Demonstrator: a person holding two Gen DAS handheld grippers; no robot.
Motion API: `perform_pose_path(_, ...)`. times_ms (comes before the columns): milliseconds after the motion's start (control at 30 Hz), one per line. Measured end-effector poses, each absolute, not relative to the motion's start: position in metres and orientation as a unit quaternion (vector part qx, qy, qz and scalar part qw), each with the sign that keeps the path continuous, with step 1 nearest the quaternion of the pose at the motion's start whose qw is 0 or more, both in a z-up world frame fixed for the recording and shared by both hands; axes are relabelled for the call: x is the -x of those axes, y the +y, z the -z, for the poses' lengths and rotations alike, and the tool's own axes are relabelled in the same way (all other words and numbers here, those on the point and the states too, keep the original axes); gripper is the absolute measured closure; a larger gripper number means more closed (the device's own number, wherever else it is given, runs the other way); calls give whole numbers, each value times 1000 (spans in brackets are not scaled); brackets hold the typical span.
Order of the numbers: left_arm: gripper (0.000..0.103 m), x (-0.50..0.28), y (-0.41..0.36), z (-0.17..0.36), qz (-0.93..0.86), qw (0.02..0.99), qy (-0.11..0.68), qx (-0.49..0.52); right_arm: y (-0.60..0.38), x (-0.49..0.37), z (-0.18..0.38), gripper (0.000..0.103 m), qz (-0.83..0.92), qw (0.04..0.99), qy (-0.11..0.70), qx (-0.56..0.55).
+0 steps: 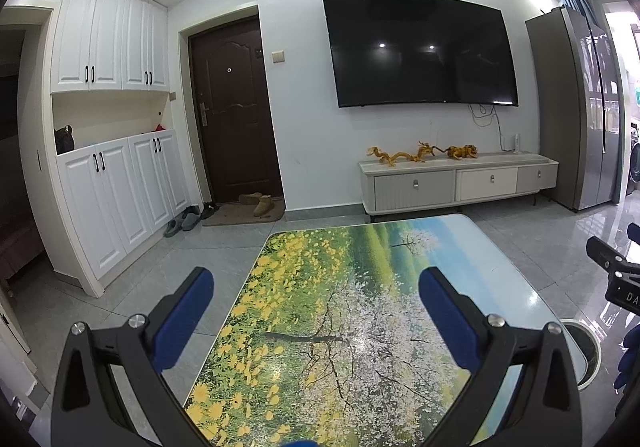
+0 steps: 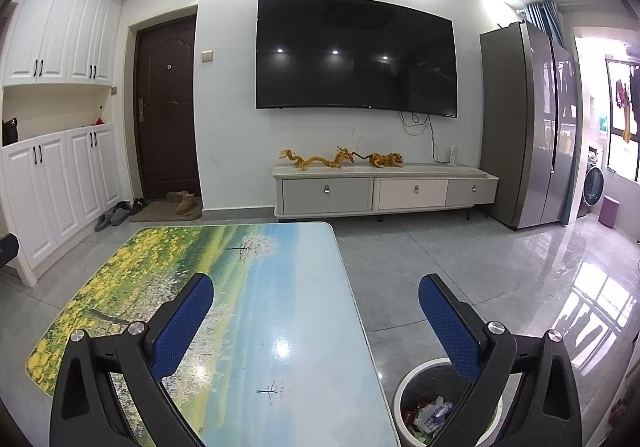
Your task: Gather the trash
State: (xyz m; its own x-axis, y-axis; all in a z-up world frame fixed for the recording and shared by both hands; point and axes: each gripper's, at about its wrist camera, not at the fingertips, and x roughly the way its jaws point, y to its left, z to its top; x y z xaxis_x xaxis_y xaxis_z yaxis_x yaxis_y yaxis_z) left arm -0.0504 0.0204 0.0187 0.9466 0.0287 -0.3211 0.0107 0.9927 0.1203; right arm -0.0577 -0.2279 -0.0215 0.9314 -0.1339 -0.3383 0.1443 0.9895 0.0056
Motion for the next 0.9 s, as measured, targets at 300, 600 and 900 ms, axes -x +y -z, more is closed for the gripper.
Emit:
perform_pose_path(300, 0, 67, 23, -28, -2, 987, 147, -58, -231, 72, 8, 0, 69, 986, 149, -16)
perform_pose_path(600, 0, 56, 21, -28, -4, 986, 157, -60, -238, 61, 9, 0, 72, 985, 159, -18)
perform_pose_path(900, 0, 40, 22, -17, 1, 983, 172, -57, -237, 43, 16, 0, 76, 981, 177, -15)
